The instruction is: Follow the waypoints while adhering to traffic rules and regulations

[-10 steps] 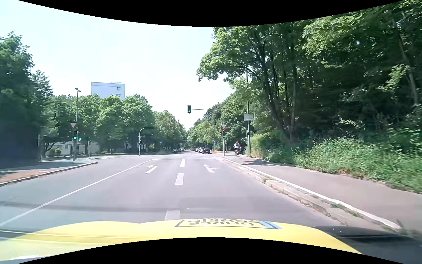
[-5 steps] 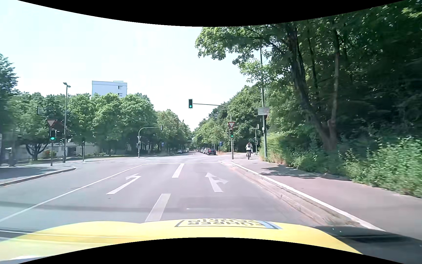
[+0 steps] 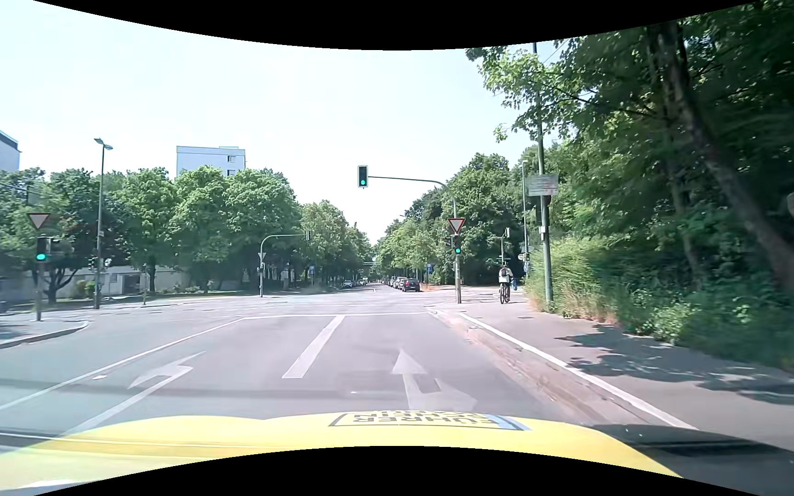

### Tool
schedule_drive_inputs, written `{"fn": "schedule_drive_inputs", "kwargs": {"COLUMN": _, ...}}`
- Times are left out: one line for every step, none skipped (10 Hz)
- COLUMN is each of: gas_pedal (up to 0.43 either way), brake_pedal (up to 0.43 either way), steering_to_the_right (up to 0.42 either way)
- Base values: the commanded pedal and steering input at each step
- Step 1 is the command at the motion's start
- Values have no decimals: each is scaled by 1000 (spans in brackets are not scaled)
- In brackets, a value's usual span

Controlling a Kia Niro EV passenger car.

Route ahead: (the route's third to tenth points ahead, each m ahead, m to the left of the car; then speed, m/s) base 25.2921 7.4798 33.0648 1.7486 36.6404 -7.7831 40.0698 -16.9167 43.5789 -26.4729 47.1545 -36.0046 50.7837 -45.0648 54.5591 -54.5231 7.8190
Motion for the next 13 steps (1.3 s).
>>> {"fn": "schedule_drive_inputs", "kwargs": {"gas_pedal": 0, "brake_pedal": 0, "steering_to_the_right": -38}}
{"fn": "schedule_drive_inputs", "kwargs": {"gas_pedal": 0, "brake_pedal": 12, "steering_to_the_right": -38}}
{"fn": "schedule_drive_inputs", "kwargs": {"gas_pedal": 0, "brake_pedal": 30, "steering_to_the_right": -38}}
{"fn": "schedule_drive_inputs", "kwargs": {"gas_pedal": 0, "brake_pedal": 79, "steering_to_the_right": -38}}
{"fn": "schedule_drive_inputs", "kwargs": {"gas_pedal": 0, "brake_pedal": 110, "steering_to_the_right": -37}}
{"fn": "schedule_drive_inputs", "kwargs": {"gas_pedal": 0, "brake_pedal": 128, "steering_to_the_right": -38}}
{"fn": "schedule_drive_inputs", "kwargs": {"gas_pedal": 0, "brake_pedal": 140, "steering_to_the_right": -37}}
{"fn": "schedule_drive_inputs", "kwargs": {"gas_pedal": 0, "brake_pedal": 152, "steering_to_the_right": -38}}
{"fn": "schedule_drive_inputs", "kwargs": {"gas_pedal": 0, "brake_pedal": 165, "steering_to_the_right": -38}}
{"fn": "schedule_drive_inputs", "kwargs": {"gas_pedal": 0, "brake_pedal": 171, "steering_to_the_right": -37}}
{"fn": "schedule_drive_inputs", "kwargs": {"gas_pedal": 0, "brake_pedal": 183, "steering_to_the_right": -35}}
{"fn": "schedule_drive_inputs", "kwargs": {"gas_pedal": 0, "brake_pedal": 195, "steering_to_the_right": -32}}
{"fn": "schedule_drive_inputs", "kwargs": {"gas_pedal": 0, "brake_pedal": 201, "steering_to_the_right": -32}}
